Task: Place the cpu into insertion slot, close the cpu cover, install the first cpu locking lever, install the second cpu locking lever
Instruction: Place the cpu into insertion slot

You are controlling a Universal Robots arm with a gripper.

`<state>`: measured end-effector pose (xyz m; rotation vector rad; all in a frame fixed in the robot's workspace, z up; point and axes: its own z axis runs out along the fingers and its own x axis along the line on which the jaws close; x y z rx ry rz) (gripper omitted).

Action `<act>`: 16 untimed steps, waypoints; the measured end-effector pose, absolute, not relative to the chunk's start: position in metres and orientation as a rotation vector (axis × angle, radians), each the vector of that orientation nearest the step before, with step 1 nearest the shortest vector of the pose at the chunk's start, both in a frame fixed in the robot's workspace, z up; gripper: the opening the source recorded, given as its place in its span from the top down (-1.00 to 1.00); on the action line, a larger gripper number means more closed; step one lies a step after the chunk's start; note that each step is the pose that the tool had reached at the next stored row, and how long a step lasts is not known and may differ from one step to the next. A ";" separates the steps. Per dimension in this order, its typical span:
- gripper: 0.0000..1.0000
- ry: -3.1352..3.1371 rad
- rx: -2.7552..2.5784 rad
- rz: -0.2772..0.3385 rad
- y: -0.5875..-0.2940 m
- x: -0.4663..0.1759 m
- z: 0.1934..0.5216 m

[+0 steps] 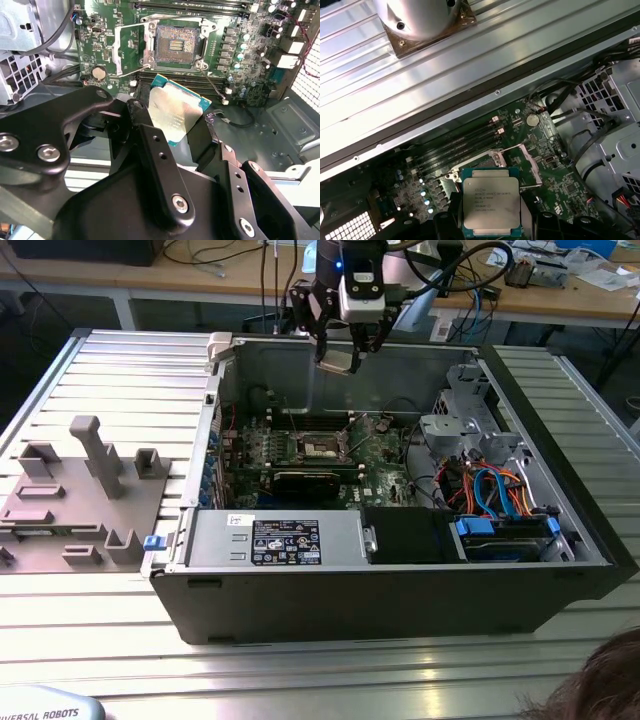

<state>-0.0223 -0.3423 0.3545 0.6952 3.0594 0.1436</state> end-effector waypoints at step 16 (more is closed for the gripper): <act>-0.08 3.038 0.774 0.143 -0.342 -0.022 0.354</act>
